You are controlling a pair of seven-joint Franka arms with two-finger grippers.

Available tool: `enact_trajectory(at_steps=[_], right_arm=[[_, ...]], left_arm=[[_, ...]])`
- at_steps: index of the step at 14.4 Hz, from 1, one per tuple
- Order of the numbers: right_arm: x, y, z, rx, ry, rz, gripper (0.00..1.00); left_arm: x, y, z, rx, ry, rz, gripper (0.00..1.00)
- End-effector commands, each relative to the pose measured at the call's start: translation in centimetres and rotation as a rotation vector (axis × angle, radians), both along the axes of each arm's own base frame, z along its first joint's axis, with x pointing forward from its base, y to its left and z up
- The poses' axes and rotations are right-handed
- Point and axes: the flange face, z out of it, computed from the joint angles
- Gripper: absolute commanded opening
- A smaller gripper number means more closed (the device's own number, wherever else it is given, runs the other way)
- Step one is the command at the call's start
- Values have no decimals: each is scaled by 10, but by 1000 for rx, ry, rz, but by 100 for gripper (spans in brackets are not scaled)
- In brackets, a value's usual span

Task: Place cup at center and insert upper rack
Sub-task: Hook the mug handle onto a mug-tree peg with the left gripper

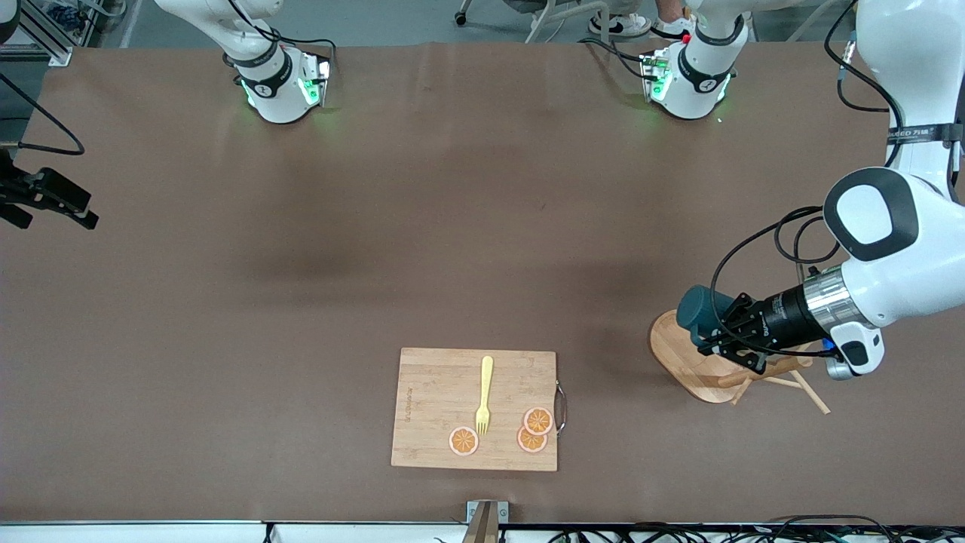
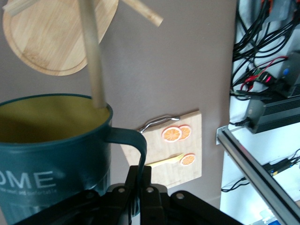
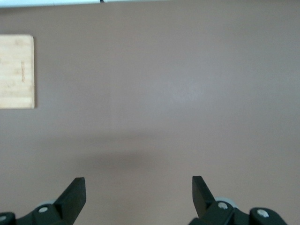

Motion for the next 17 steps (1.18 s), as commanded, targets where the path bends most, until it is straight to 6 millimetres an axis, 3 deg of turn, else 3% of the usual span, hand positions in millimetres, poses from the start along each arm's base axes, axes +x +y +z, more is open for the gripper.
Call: enact_trajectory(at_steps=[1, 7, 17], right_arm=[[-12, 0, 5, -9, 41, 15, 100], [-19, -2, 7, -8, 29, 6, 100], [-19, -1, 9, -32, 5, 12, 100]], left_arm=[[10, 0, 3, -17, -53, 26, 0], [17, 1, 1, -18, -75, 41, 0], [21, 29, -10, -4, -91, 38, 1]])
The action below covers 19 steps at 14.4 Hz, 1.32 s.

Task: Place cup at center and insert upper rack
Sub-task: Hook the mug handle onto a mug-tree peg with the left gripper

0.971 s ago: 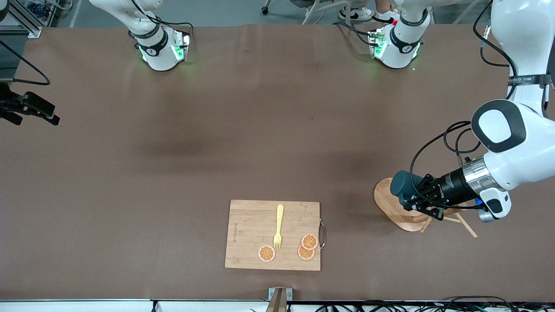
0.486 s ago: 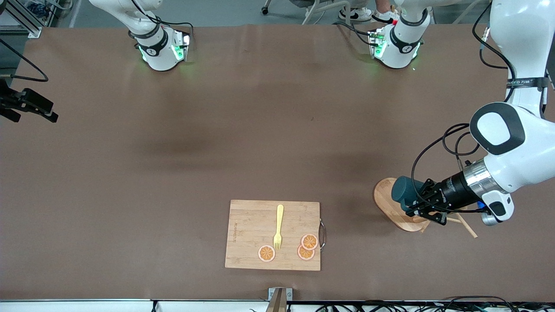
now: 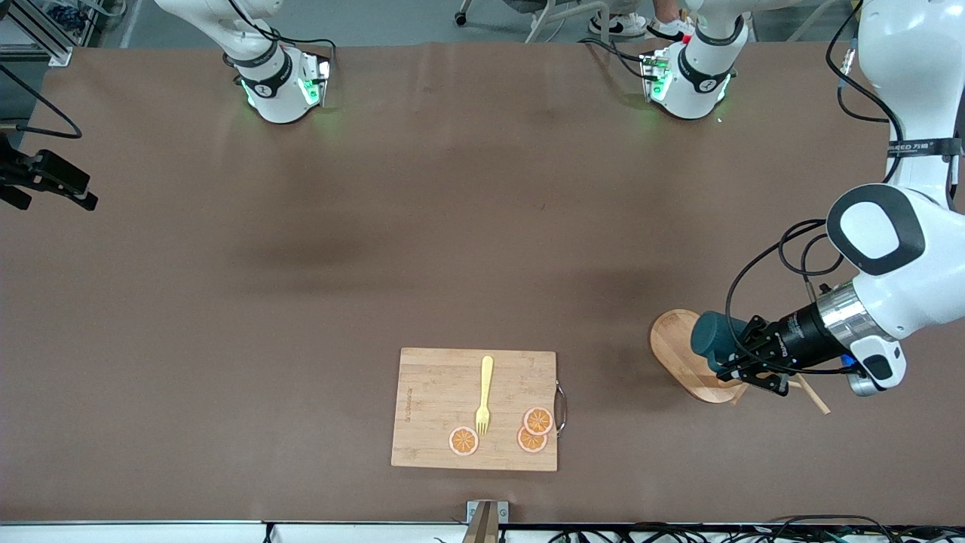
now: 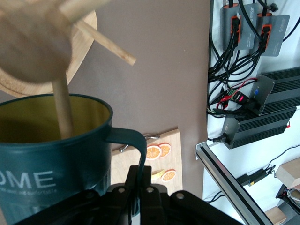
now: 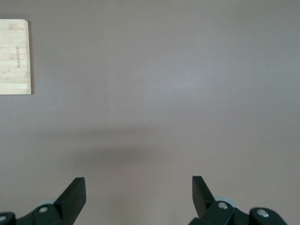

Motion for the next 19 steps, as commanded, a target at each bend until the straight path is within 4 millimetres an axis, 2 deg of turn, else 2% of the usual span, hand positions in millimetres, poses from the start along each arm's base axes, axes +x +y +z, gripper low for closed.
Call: enact_trajectory(at_steps=[1, 2, 14, 17, 19], right_arm=[[-7, 1, 1, -19, -10, 9, 100], [-7, 1, 1, -19, -8, 9, 100], [-7, 0, 1, -17, -9, 4, 100], [-7, 0, 1, -17, -9, 4, 100], [-7, 0, 0, -17, -7, 4, 100]], left_arm=[[5, 8, 0, -13, -26, -11, 1], [6, 16, -4, -12, -25, -9, 1], [8, 29, -10, -3, -35, -18, 3], [8, 30, -13, -4, -30, -17, 7], [8, 30, -13, -4, -30, -17, 16]])
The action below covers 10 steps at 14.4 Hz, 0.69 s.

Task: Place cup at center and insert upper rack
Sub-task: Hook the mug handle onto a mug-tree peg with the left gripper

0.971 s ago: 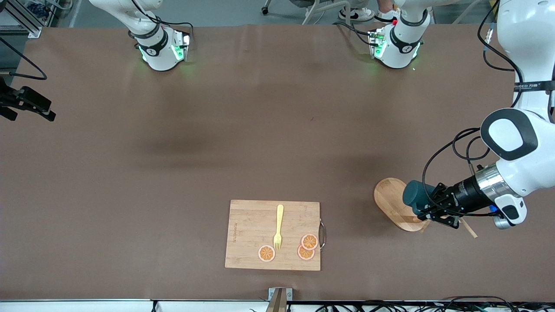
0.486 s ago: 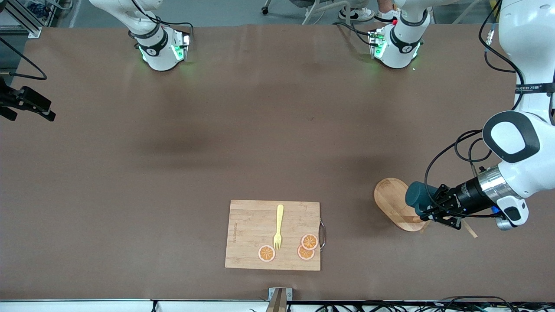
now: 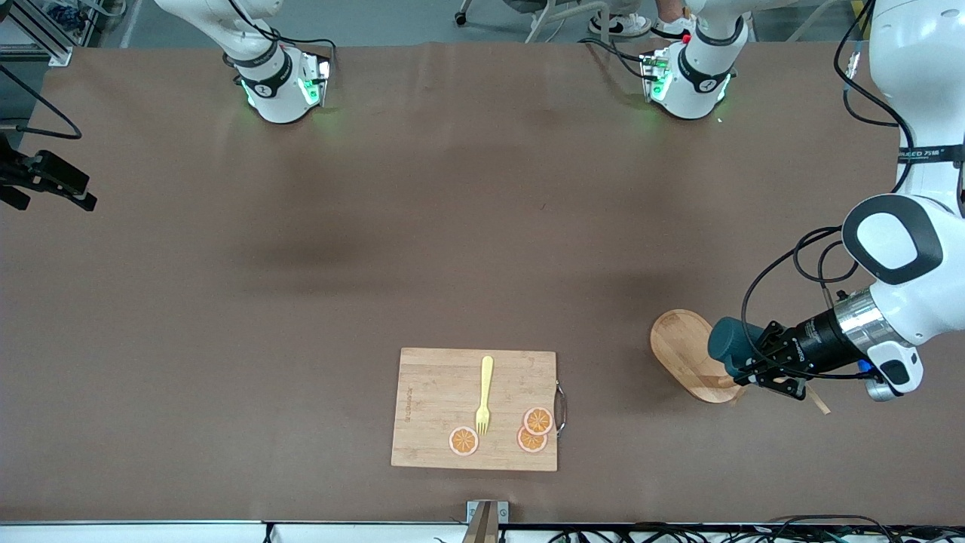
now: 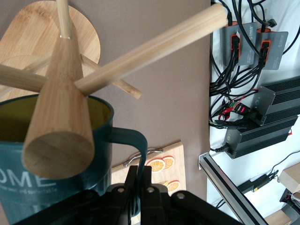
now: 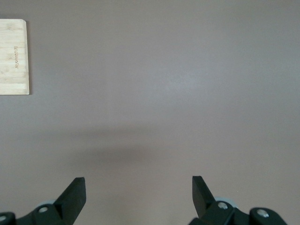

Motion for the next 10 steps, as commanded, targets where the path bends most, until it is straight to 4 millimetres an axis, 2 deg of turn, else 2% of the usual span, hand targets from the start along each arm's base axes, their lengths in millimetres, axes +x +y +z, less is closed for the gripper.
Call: enact_trajectory(at_steps=[1, 3, 6, 10], right_arm=[[-7, 1, 0, -13, -7, 4, 100], [-7, 1, 1, -13, -9, 4, 100], [-7, 1, 1, -13, -9, 4, 100], [-7, -1, 1, -13, -9, 1, 100]], left_arm=[[4, 4, 2, -17, -18, -2, 23], [4, 4, 3, -16, -21, -1, 46], [4, 3, 7, -8, -34, -15, 100], [2, 4, 27, 8, -61, -17, 100]])
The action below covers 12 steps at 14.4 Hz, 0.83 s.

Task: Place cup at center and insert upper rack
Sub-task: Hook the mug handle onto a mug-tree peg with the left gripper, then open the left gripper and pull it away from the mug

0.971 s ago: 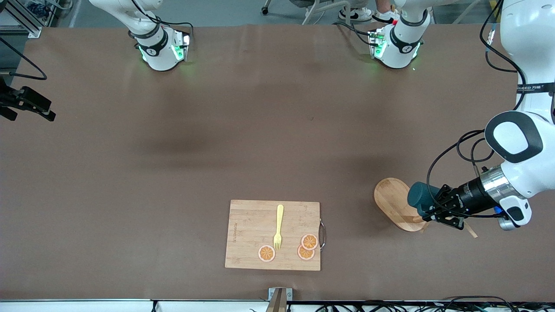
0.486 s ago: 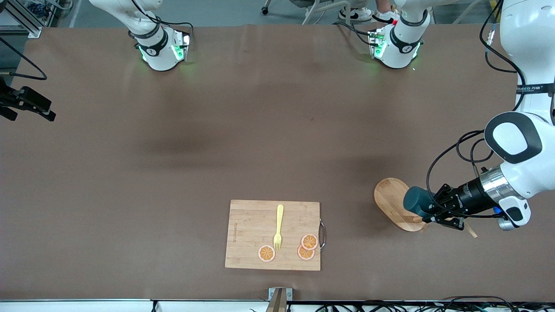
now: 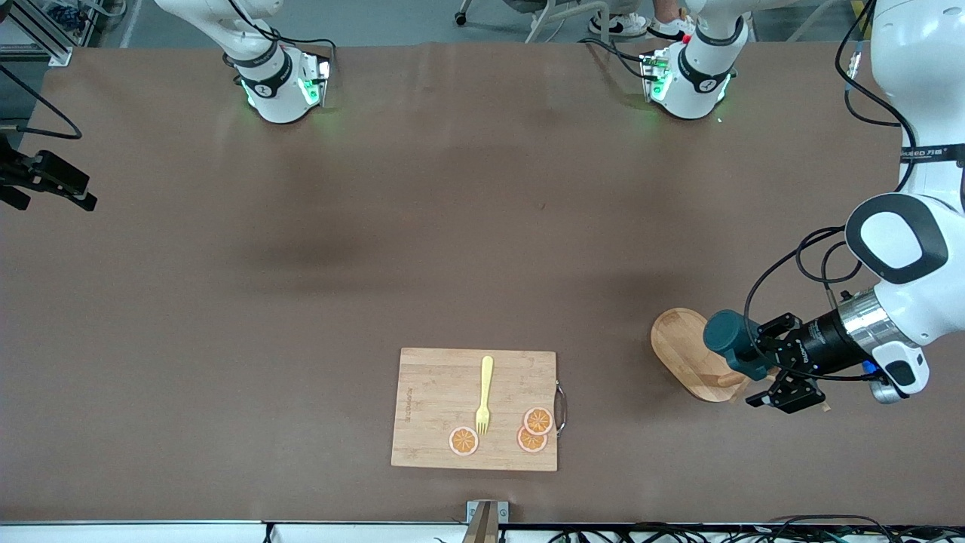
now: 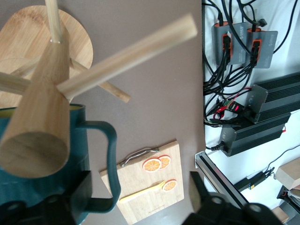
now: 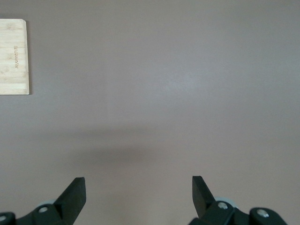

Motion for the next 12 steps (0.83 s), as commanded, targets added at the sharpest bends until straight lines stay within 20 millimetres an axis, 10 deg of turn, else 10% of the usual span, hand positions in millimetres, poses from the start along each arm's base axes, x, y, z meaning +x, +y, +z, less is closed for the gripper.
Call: enact_trajectory(at_steps=[1, 12], right_arm=[[-7, 0, 1, -13, -9, 3, 100], [-7, -1, 1, -13, -9, 1, 100]], left_arm=[[-2, 1, 22, 26, -41, -20, 100], [-62, 1, 120, 496, -235, -356, 100]])
